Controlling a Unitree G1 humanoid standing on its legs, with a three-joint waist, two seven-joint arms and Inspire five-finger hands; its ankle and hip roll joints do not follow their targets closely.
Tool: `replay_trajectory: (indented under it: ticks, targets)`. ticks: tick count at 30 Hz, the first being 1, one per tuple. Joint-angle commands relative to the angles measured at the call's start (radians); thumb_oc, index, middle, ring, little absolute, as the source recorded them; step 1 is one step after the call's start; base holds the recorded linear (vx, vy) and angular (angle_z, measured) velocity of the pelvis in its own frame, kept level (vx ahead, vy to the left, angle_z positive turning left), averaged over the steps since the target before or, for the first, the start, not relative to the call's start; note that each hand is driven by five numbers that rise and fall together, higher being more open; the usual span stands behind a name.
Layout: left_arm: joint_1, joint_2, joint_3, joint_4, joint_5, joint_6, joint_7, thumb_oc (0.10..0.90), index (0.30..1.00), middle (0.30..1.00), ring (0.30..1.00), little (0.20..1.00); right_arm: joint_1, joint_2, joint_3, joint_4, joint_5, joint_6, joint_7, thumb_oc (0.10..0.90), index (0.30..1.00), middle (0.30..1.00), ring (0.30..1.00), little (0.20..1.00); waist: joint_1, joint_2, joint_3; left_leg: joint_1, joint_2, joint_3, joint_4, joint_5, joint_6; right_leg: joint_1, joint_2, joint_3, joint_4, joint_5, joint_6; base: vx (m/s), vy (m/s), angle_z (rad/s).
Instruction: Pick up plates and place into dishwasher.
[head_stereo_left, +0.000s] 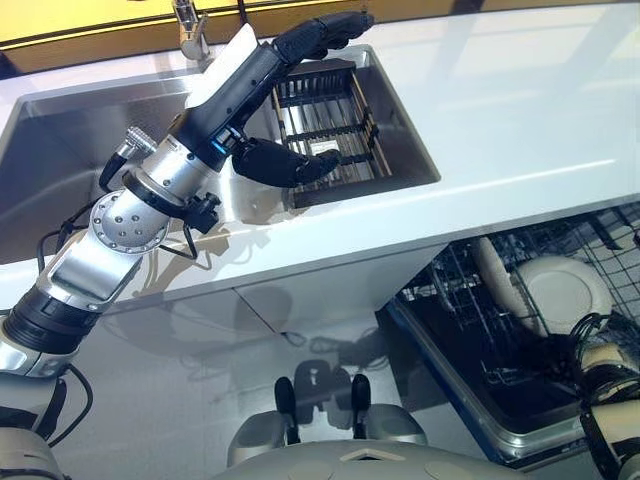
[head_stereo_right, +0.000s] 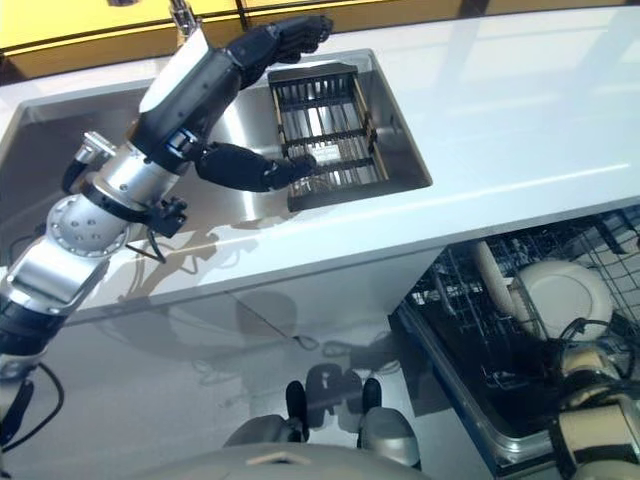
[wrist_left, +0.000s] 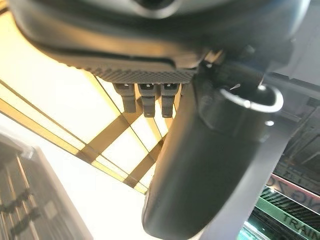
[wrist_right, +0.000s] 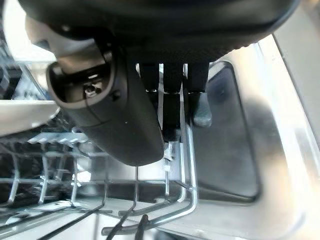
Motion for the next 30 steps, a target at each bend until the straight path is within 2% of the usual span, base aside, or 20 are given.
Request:
replay_trajectory:
  ticks: [1,3,5,6,9,13,16,20,22,28,30]
  targets:
    - [-0.136,-0.074,0.062,0.017,-0.033,-0.09,0.029,0.8,0.9,0.9,0.9,0.9,-0.027,0.14,-0.064,-0.049,0.291,-0.139,-0.002,0.1,0.3,0.3,0.3,0.2,-0.008,0.071,-0.015,0.039,-0.009,0.037,0.019,-0.121,-0.005,-0.028,0.042,0.012,0.051,-0.046,0.031,0.0,0.026,-0.05]
    - [-0.122,-0.096,0.064,0.026,-0.008,-0.093,0.033,0.8,0.9,0.9,0.9,0.9,-0.02,0.174,-0.067,-0.102,0.362,-0.218,-0.028,0.1,0.3,0.3,0.3,0.2,-0.014,0.075,-0.015,0.043,-0.009,0.042,0.02,-0.124,-0.004,-0.027,0.041,0.017,0.051,-0.046,0.032,0.0,0.032,-0.09]
    - [-0.119,-0.101,0.063,0.037,-0.004,-0.102,0.034,0.8,0.9,0.9,0.9,0.9,-0.02,0.184,-0.068,-0.112,0.395,-0.253,-0.039,0.1,0.3,0.3,0.3,0.2,-0.015,0.076,-0.016,0.045,-0.01,0.042,0.02,-0.125,-0.004,-0.025,0.042,0.019,0.049,-0.046,0.032,0.0,0.021,-0.06]
    - [-0.113,-0.109,0.06,0.039,0.006,-0.105,0.039,0.8,0.9,0.9,0.9,0.9,-0.026,0.198,-0.071,-0.134,0.426,-0.297,-0.053,0.1,0.3,0.3,0.3,0.2,-0.015,0.079,-0.019,0.047,-0.01,0.042,0.019,-0.125,-0.004,-0.023,0.042,0.021,0.048,-0.047,0.032,0.0,0.024,-0.04]
    - [-0.102,-0.117,0.058,0.041,0.017,-0.113,0.049,0.8,0.9,0.9,0.9,0.9,-0.031,0.212,-0.067,-0.192,0.425,-0.346,-0.106,0.1,0.3,0.3,0.3,0.2,-0.016,0.083,-0.023,0.049,-0.013,0.041,0.016,-0.125,-0.004,-0.02,0.041,0.024,0.044,-0.045,0.032,0.0,0.019,-0.05]
    - [-0.096,-0.12,0.052,0.045,0.026,-0.121,0.067,0.8,0.9,0.9,0.9,0.9,-0.054,0.206,-0.055,-0.259,0.38,-0.357,-0.17,0.1,0.3,0.3,0.3,0.2,-0.018,0.084,-0.028,0.049,-0.016,0.04,0.014,-0.125,-0.004,-0.021,0.041,0.026,0.042,-0.043,0.033,-0.01,0.01,-0.02]
    - [-0.093,-0.12,0.048,0.051,0.031,-0.126,0.077,0.8,0.9,0.9,0.9,0.9,-0.081,0.192,-0.048,-0.275,0.343,-0.324,-0.192,0.1,0.3,0.3,0.3,0.2,-0.02,0.083,-0.032,0.05,-0.018,0.041,0.013,-0.126,-0.003,-0.022,0.042,0.028,0.043,-0.044,0.033,-0.01,0.017,-0.05]
    - [-0.077,-0.12,0.056,0.048,0.034,-0.125,0.085,0.8,0.9,0.9,0.9,0.9,-0.091,0.162,-0.04,-0.245,0.242,-0.276,-0.164,0.1,0.3,0.3,0.3,0.2,-0.019,0.079,-0.039,0.052,-0.017,0.045,0.011,-0.125,-0.003,-0.02,0.044,0.028,0.042,-0.046,0.033,0.01,0.018,-0.06]
    - [-0.067,-0.114,0.06,0.043,0.027,-0.123,0.087,0.8,0.9,0.9,0.9,0.9,-0.085,0.145,-0.04,-0.228,0.242,-0.272,-0.153,0.1,0.3,0.3,0.3,0.2,-0.019,0.076,-0.042,0.055,-0.017,0.048,0.01,-0.125,-0.003,-0.017,0.045,0.027,0.04,-0.046,0.033,0.0,0.0,0.0]
    - [-0.046,-0.108,0.067,0.026,0.021,-0.118,0.078,0.8,0.9,0.9,0.9,0.9,-0.051,0.132,-0.065,-0.195,0.261,-0.313,-0.146,0.1,0.3,0.3,0.3,0.2,-0.016,0.071,-0.042,0.061,-0.017,0.05,0.009,-0.128,0.002,-0.01,0.046,0.025,0.037,-0.046,0.033,0.0,0.0,0.0]
    - [-0.047,-0.114,0.062,0.023,0.022,-0.114,0.086,0.8,0.9,0.9,0.9,0.9,-0.038,0.133,-0.077,-0.189,0.264,-0.353,-0.149,0.1,0.3,0.3,0.3,0.2,-0.016,0.07,-0.041,0.063,-0.017,0.049,0.01,-0.13,0.003,-0.008,0.045,0.025,0.035,-0.044,0.034,0.0,0.0,0.0]
